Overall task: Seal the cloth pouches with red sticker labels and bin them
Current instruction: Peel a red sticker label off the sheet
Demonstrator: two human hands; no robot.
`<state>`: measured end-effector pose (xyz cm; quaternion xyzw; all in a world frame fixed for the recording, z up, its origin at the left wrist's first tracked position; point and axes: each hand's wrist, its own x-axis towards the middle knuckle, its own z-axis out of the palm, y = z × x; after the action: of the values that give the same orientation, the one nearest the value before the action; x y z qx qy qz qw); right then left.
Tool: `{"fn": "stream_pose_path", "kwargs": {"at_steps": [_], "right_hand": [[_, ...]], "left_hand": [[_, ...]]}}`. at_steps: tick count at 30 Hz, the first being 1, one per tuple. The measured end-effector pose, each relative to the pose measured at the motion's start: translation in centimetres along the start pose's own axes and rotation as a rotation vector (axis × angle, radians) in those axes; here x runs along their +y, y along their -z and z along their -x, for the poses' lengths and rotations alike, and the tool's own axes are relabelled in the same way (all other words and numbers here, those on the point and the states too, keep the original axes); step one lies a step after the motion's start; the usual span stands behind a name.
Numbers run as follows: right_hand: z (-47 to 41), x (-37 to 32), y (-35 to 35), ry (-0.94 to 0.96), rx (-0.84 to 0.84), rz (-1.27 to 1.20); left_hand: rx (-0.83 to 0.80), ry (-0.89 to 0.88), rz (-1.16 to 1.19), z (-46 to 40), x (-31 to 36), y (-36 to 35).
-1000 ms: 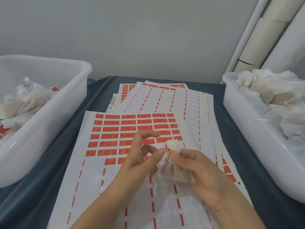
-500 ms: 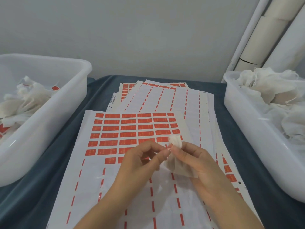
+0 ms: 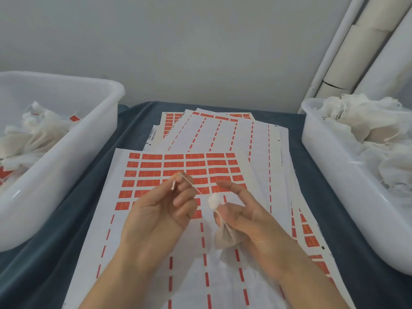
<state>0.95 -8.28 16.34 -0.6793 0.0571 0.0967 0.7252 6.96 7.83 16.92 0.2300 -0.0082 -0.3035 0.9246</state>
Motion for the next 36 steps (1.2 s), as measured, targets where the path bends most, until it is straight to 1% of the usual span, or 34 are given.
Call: {"fn": "stream_pose_path", "kwargs": {"at_steps": [3, 4, 5, 6, 7, 8, 9, 10, 11, 12, 15, 17, 18, 20, 21, 23, 25, 28, 31, 33, 36], "right_hand": [[0.1, 0.1, 0.7, 0.014, 0.060, 0.001], [0.1, 0.1, 1.1, 0.034, 0.128, 0.014], [0.0, 0.1, 1.6, 0.057, 0.232, 0.063], [-0.1, 0.1, 2.0, 0.073, 0.362, 0.150], [-0.2, 0.1, 2.6, 0.070, 0.491, 0.281], [-0.4, 0.1, 3.1, 0.041, 0.589, 0.458], [-0.4, 0.2, 3.5, -0.001, 0.642, 0.639], [-0.4, 0.4, 3.8, -0.042, 0.656, 0.767], [-0.5, 0.6, 3.9, -0.077, 0.642, 0.820], [-0.5, 0.8, 3.9, -0.094, 0.617, 0.820], [-0.7, 0.9, 3.7, -0.041, 0.598, 0.728], [-1.1, 0.3, 4.0, -0.031, 0.624, 0.539], [-1.2, -0.1, 4.2, -0.064, 0.603, 0.389], [-1.5, -0.7, 4.3, -0.146, 0.489, 0.130], [-1.6, -0.7, 4.3, -0.167, 0.439, 0.100], [-1.8, -0.6, 4.1, -0.157, 0.418, 0.142], [-1.8, -0.5, 4.1, -0.127, 0.430, 0.171], [-1.5, -0.6, 4.0, -0.066, 0.438, 0.201], [-1.2, -0.8, 3.2, 0.049, 0.430, 0.299], [-1.2, -1.0, 2.9, 0.104, 0.428, 0.334], [-1.0, -1.0, 2.9, 0.154, 0.439, 0.411]], "left_hand": [[-0.014, -0.083, -0.313, -0.4, -0.7, -0.2], [-0.051, -0.098, -0.348, -0.5, -0.7, -0.2], [-0.093, -0.116, -0.351, -0.4, -0.6, -0.3], [-0.112, -0.151, -0.376, -0.2, -0.5, -0.5], [-0.083, -0.204, -0.445, 0.0, -0.4, -0.5], [-0.011, -0.270, -0.554, 0.2, -0.4, -0.6], [0.059, -0.342, -0.672, 0.3, -0.5, -0.7], [0.131, -0.418, -0.783, 0.4, -0.7, -0.8], [0.175, -0.490, -0.873, 0.4, -1.0, -0.9], [0.198, -0.538, -0.951, 0.4, -1.2, -1.1], [0.195, -0.650, -1.285, 0.3, -2.0, -0.9], [0.160, -0.716, -1.469, 0.1, -2.5, -0.7], [0.152, -0.734, -1.536, -0.1, -2.8, -0.6], [0.149, -0.694, -1.629, -0.6, -3.4, -0.6], [0.160, -0.648, -1.685, -1.0, -3.7, -0.6], [0.178, -0.597, -1.798, -1.9, -4.1, -1.0], [0.179, -0.627, -1.843, -3.0, -4.3, -1.6], [0.168, -0.650, -1.814, -4.4, -4.7, -2.4], [0.157, -0.670, -1.779, -5.0, -5.1, -2.7], [0.135, -0.719, -1.774, -5.1, -5.1, -2.6], [0.052, -0.824, -1.823, -4.9, -4.6, -2.3]]}}
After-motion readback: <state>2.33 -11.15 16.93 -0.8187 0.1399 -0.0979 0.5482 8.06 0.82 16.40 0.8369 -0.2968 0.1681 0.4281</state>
